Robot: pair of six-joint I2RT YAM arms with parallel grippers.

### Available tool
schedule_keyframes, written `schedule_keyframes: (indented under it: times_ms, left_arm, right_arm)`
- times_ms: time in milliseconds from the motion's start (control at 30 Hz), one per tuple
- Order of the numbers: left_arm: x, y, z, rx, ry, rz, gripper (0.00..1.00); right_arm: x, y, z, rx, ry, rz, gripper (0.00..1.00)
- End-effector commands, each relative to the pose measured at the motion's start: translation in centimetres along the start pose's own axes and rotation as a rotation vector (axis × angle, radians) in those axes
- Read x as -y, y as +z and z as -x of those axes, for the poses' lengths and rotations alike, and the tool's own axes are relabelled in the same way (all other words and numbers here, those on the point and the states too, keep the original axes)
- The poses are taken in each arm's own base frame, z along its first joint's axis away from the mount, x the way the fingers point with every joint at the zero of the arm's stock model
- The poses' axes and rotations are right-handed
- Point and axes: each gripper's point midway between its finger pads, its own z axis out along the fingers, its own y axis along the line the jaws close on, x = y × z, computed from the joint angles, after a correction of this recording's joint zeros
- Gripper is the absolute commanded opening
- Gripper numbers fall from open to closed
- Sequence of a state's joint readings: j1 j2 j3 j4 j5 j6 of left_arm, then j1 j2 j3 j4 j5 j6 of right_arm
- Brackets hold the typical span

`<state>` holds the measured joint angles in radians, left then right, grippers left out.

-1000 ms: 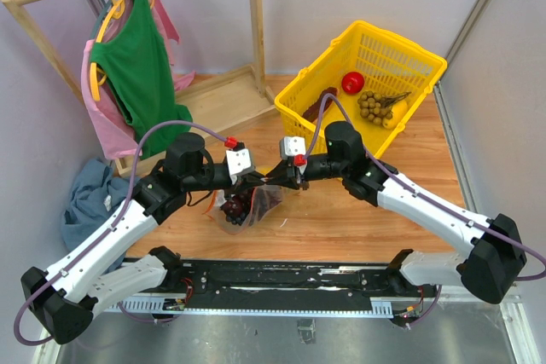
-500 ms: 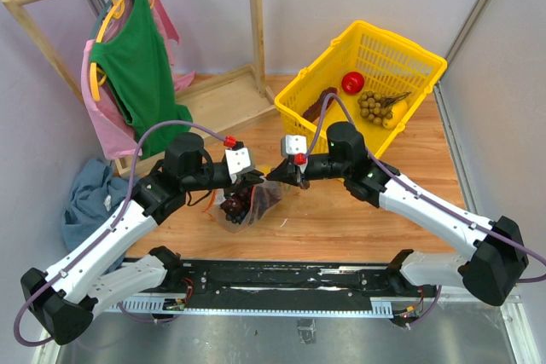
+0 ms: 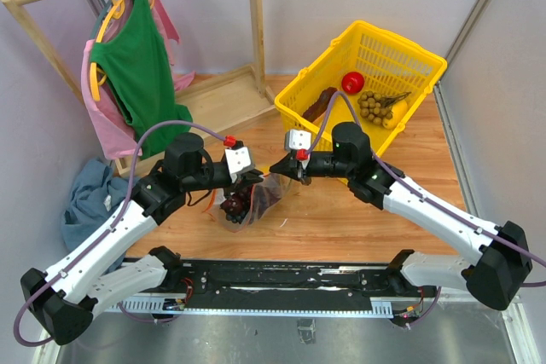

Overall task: Place the food in the zip-top bag and seal the zipper
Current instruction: Zip the zipper food storage bag at the center of the board.

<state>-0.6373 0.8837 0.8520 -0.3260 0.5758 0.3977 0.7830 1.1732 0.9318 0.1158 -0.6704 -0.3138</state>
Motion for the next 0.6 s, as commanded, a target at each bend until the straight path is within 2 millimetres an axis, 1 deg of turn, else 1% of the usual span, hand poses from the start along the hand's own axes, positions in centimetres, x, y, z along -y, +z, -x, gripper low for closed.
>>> schedule_keyframes:
  times_ms: [0,67,100,200,300,433,567]
  left_arm:
    - [-0.3,-0.4,1.0,0.034,0.024,0.019,0.00]
    - [-0.3,-0.3,1.1,0.034,0.024,0.015,0.00]
    - [-0.3,-0.2,1.0,0.034,0.023,0.014,0.00]
    - [-0.2,-0.2,1.0,0.033,0.022,0.010,0.00]
    - [-0.2,-0.1,1.0,0.033,0.021,0.004,0.00]
    - [-0.1,0.0,1.0,0.034,0.020,0.000,0.00]
    - [0.0,0.0,0.9,0.033,0.019,-0.009,0.00]
  right_arm:
    - [0.8,-0.3,0.7,0.020,-0.022,-0.030,0.01]
    - [0.1,-0.3,0.9,0.030,-0.025,0.012,0.01]
    - [-0.2,-0.3,1.0,0.030,-0.029,0.032,0.04]
    - [-0.8,-0.3,0.5,0.014,-0.044,0.066,0.20]
    - [-1.3,-0.2,0.6,0.019,-0.049,0.104,0.26]
    - [-1.3,0.4,0.5,0.021,-0.046,0.129,0.28]
    - [-1.1,1.0,0.3,0.024,-0.037,0.136,0.25]
